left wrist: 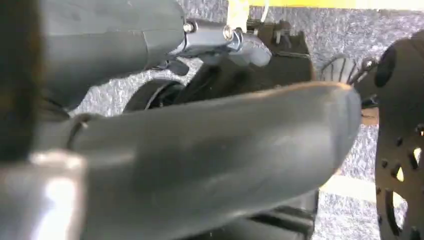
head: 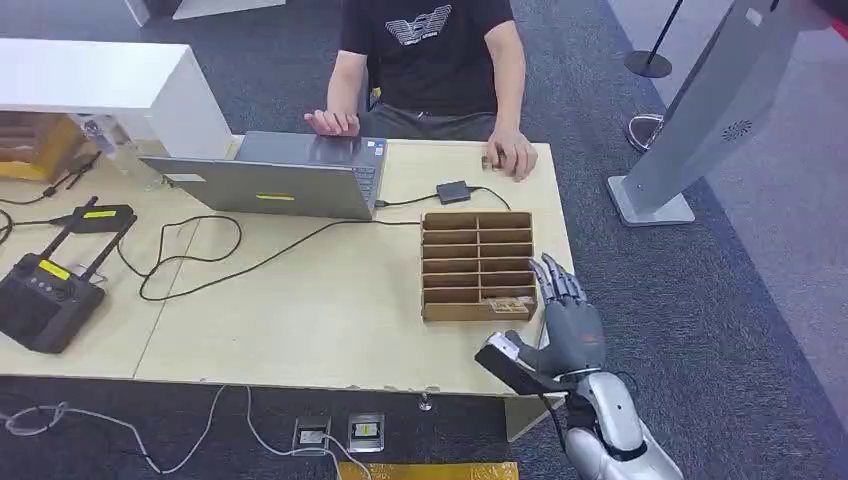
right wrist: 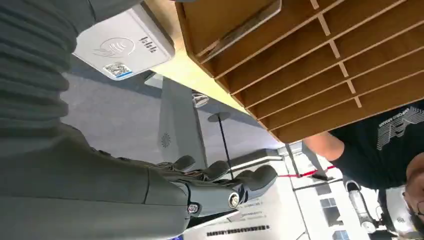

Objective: Pass the card to the sensor for recognition and then transmit it.

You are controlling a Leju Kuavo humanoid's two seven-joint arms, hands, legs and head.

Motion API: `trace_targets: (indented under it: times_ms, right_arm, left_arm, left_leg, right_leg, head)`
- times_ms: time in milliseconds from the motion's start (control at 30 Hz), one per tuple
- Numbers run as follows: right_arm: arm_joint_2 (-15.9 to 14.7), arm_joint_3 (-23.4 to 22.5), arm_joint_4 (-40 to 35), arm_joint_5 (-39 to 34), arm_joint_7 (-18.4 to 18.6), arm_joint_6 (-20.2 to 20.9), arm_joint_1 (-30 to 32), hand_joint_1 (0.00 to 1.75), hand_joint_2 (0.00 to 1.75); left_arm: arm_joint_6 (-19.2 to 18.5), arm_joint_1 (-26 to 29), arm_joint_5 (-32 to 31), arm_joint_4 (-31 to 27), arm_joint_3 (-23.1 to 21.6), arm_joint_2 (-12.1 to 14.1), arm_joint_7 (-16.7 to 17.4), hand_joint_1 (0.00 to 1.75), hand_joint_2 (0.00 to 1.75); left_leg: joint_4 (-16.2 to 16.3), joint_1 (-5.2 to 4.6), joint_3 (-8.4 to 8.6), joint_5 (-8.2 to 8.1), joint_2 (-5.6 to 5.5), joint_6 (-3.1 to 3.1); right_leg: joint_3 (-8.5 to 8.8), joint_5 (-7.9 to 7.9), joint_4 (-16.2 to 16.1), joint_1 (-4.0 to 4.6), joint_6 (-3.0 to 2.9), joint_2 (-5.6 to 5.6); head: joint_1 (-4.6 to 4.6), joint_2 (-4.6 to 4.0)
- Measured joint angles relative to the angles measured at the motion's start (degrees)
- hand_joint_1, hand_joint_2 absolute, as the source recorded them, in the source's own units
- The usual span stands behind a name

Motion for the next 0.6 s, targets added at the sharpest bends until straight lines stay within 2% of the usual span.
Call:
trace_targets:
  times_ms: [300,433,600]
  right_arm:
    - [0.52,0.85,2.93,2.67,-0.06,-1.97,-0.15,0.00,1.75]
    - [0.94,0.96,3.32,3.22,0.51,-0.92,-0.52,0.00,1.75]
    - [1.49,1.16,4.02,4.40,0.33,-1.07,-0.99,0.00,1.75]
  left_arm:
    - [0.59,-0.01,-0.81,1.73,0.02,-0.55,-0.31,0.00,0.00]
    - [0.13,-0.13,-0.72,1.64,0.17,-0.90,2.69,0.00,0.00]
    - [0.13,-0.17,-1.59,1.70,0.17,-0.96,1.73,0.00,0.00]
  left_leg:
    - [0.00,0.01,0.00,0.00,0.00,0.00]
    - [0.00,0.00,0.01,0.00,0.00,0.00]
    - [0.00,0.00,0.01,0.00,0.00,0.00]
  right_leg:
    - [0.00,0.00,0.00,0.01,0.00,0.00]
    - [0.00,0.00,0.00,0.00,0.00,0.00]
    - [0.00,0.00,0.00,0.00,0.00,0.00]
  head:
    - [0.04,0.00]
    - [0.00,0.00]
    - [0.02,0.00]
